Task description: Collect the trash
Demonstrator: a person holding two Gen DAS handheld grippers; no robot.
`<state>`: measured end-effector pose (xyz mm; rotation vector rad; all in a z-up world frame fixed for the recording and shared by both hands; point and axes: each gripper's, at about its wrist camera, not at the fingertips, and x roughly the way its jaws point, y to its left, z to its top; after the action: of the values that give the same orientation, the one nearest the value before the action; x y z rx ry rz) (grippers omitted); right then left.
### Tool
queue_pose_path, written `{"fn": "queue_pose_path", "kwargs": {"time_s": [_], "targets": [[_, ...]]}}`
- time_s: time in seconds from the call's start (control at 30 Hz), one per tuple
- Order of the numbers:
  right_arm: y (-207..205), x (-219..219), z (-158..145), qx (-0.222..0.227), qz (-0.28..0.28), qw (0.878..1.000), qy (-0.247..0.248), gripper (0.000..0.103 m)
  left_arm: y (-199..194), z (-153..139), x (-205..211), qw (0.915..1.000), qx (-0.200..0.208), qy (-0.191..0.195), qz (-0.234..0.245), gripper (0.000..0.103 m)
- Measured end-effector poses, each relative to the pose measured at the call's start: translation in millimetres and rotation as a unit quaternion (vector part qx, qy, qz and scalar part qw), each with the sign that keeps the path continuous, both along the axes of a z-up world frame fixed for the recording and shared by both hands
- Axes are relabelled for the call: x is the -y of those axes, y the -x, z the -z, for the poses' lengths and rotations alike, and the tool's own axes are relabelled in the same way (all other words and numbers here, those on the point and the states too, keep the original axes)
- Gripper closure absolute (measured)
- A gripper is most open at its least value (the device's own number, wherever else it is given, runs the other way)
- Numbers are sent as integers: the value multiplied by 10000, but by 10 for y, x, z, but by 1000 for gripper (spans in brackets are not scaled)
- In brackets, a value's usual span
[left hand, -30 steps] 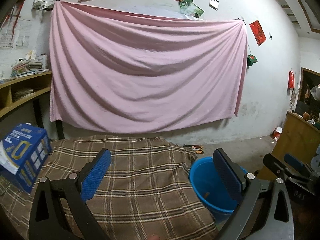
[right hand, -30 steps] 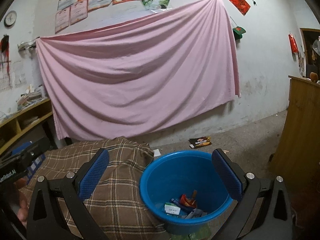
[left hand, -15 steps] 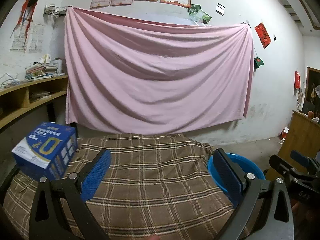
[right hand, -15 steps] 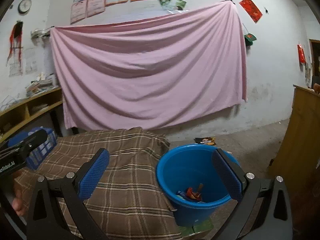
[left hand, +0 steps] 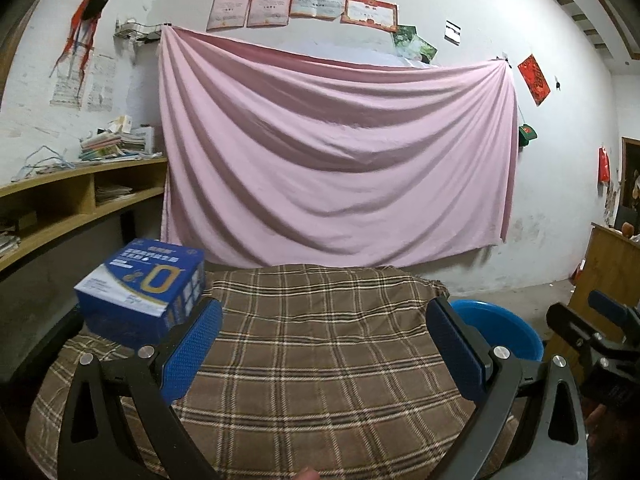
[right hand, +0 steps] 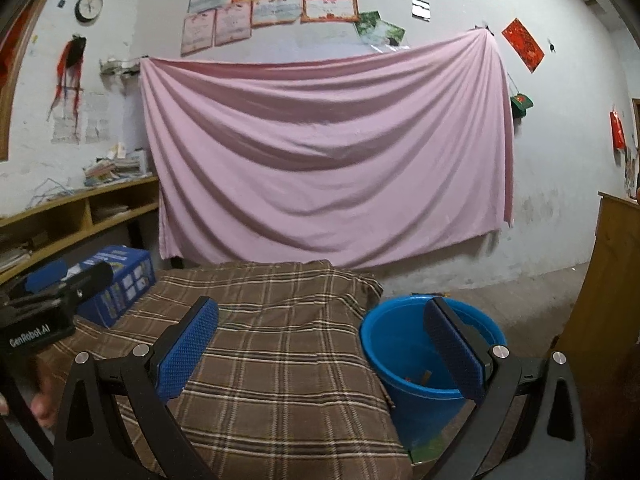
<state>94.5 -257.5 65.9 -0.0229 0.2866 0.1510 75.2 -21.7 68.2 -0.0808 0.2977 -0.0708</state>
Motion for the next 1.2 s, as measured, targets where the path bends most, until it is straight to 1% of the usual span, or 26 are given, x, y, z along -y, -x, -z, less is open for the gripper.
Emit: {"fn": "queue_pose_path", "kwargs": {"time_s": [0.13,0.43,0.6,1.2], "targets": [[127,-67,58,98,-21,9999,-40,0,162,64,-68,10000,44,11,-68,3],[313,-101,200,225,74,9997,-57,0,423,276,-157,9998,-29,72,-207,3],[347,-107,259,165,100,9998,-38,0,456,330,-149,9998,-53,38,-192,3],[367,-46,242,177,112,9998,-51,0,442,347,-181,9998,-27,11,-175,3]]}}
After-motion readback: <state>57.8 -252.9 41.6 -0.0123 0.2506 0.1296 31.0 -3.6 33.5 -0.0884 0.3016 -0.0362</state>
